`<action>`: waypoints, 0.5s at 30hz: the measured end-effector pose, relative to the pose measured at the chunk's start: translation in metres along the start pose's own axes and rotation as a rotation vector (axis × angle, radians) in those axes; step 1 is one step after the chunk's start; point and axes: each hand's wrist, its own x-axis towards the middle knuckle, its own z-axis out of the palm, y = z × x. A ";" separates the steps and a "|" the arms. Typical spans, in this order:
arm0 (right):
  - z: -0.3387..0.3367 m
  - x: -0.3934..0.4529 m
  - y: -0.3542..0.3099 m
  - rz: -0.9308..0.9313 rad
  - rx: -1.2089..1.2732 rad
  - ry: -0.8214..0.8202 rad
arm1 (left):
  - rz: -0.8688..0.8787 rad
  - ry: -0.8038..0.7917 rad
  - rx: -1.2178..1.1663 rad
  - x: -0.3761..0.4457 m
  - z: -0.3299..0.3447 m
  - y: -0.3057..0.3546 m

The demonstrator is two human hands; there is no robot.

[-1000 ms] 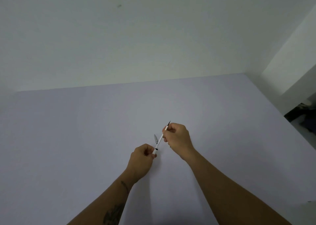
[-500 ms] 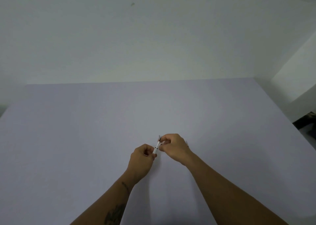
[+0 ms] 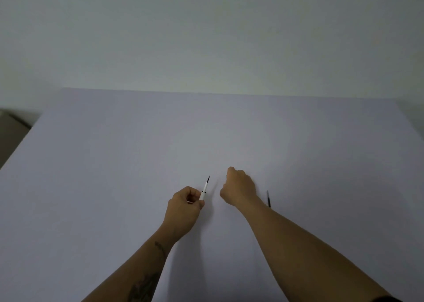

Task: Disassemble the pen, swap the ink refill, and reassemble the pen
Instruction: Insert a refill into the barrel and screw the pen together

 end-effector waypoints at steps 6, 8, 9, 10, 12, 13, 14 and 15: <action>0.010 0.005 -0.006 -0.052 -0.025 0.031 | -0.049 0.031 0.016 -0.004 -0.006 -0.010; 0.009 0.004 -0.003 -0.026 0.031 0.029 | -0.047 0.030 0.023 -0.008 -0.006 -0.012; 0.009 0.003 -0.001 -0.015 0.067 0.034 | -0.040 0.032 0.031 -0.009 -0.006 -0.012; 0.008 0.001 0.001 -0.007 0.106 0.042 | -0.031 0.033 0.041 -0.011 -0.006 -0.011; 0.006 -0.003 0.005 0.012 0.226 0.059 | -0.014 0.031 0.057 -0.013 -0.007 -0.010; 0.005 -0.007 0.005 0.022 0.322 0.070 | -0.010 0.030 0.063 -0.015 -0.008 -0.009; 0.002 -0.011 0.004 0.033 0.440 0.081 | -0.008 0.030 0.069 -0.016 -0.008 -0.009; -0.001 -0.016 0.002 0.048 0.574 0.089 | -0.005 0.028 0.074 -0.017 -0.009 -0.009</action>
